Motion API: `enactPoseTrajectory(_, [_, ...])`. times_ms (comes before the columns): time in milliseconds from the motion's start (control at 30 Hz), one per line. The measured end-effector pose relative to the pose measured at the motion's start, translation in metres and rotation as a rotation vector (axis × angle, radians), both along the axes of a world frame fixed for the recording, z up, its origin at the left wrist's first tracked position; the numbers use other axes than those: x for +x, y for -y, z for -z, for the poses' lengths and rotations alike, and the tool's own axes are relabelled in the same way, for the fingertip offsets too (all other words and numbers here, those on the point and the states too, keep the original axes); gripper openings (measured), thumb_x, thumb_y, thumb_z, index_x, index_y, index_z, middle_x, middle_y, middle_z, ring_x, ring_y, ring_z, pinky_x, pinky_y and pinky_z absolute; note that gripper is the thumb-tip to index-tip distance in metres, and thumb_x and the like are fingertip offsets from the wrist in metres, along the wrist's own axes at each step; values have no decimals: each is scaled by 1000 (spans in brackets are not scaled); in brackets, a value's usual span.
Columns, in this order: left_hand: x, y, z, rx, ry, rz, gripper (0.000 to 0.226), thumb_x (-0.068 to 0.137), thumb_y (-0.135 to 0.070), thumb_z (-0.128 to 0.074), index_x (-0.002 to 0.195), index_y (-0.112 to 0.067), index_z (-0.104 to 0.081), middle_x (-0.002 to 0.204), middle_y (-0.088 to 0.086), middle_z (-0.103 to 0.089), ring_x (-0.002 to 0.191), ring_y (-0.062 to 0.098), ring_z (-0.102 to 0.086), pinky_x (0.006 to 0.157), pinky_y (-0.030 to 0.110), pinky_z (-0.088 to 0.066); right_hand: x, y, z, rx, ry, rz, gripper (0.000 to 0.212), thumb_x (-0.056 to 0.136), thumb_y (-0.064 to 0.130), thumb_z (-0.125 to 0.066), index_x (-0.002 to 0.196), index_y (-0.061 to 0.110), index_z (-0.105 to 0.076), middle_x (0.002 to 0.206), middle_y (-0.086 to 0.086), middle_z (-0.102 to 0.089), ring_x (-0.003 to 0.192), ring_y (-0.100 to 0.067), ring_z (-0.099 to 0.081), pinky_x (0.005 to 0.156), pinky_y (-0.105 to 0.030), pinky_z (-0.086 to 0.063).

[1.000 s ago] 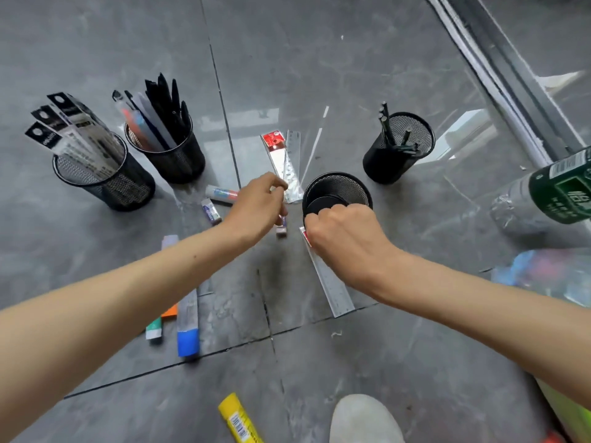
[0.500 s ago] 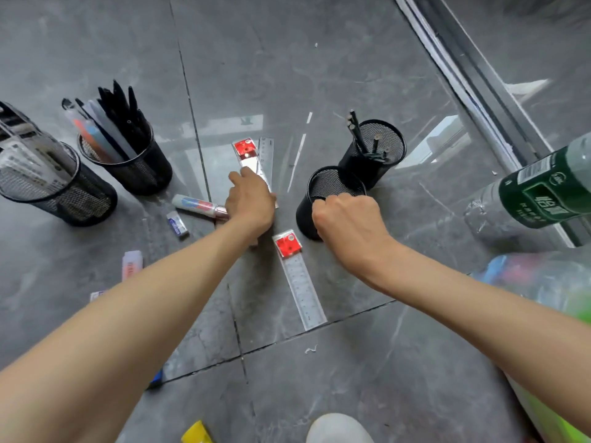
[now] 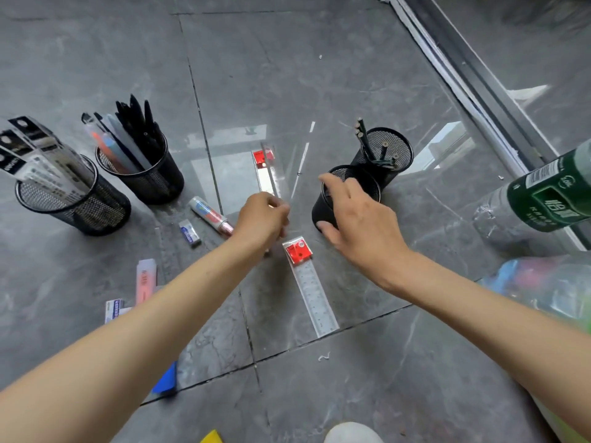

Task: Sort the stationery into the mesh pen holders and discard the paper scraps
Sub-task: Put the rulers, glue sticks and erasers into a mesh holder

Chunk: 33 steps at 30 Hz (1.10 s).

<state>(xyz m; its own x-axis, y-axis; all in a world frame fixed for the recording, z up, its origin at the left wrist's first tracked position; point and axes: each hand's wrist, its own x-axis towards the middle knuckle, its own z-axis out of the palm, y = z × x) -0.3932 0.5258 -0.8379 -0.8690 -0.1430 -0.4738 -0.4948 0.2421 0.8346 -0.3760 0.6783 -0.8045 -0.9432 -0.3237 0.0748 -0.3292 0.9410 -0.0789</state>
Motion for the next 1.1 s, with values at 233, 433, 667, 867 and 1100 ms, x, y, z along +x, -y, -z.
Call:
enactPoseTrajectory(233, [62, -3, -16, 303, 28, 307, 14, 94, -7, -51, 80, -9, -54, 61, 0, -60, 47, 10, -51, 49, 22, -37, -4, 21, 4, -927, 624, 404, 36, 82, 41, -65, 108, 17, -60, 88, -6, -68, 66, -8, -59, 72, -33, -48])
enactPoseTrajectory(433, [71, 6, -13, 357, 55, 513, 11, 92, -5, -53, 86, -7, -61, 71, 2, -64, 58, 12, -59, 55, 19, -43, 14, 15, 14, -992, 883, 314, 21, 80, 33, -70, 88, 15, -63, 89, -8, -68, 77, -19, -63, 69, -28, -50])
enactPoseTrajectory(667, [57, 4, 11, -778, -228, 765, 11, 88, -21, -51, 87, -13, -58, 86, 7, -55, 88, 32, -59, 64, 33, -40, 32, 14, 35, -712, 751, 417, 23, 94, 11, -47, 78, 1, -58, 71, -19, -59, 56, -23, -54, 49, -30, -50])
enactPoseTrajectory(867, [45, 4, 18, -927, -303, 428, 23, 82, 3, -45, 103, -4, -54, 105, 17, -48, 95, 36, -47, 66, 35, -30, 49, 5, 56, -250, 565, 362, 48, 66, 51, -75, 80, 12, -52, 80, -4, -60, 81, -27, -56, 55, -34, -36])
enactPoseTrajectory(1100, [12, 6, 24, -1045, -255, 326, 32, 90, -31, -57, 109, -5, -53, 112, 16, -50, 105, 34, -44, 85, 38, -33, 45, 17, 65, -182, 590, 384, 45, 64, 47, -78, 62, 15, -46, 72, -2, -54, 84, -28, -61, 58, -28, -33])
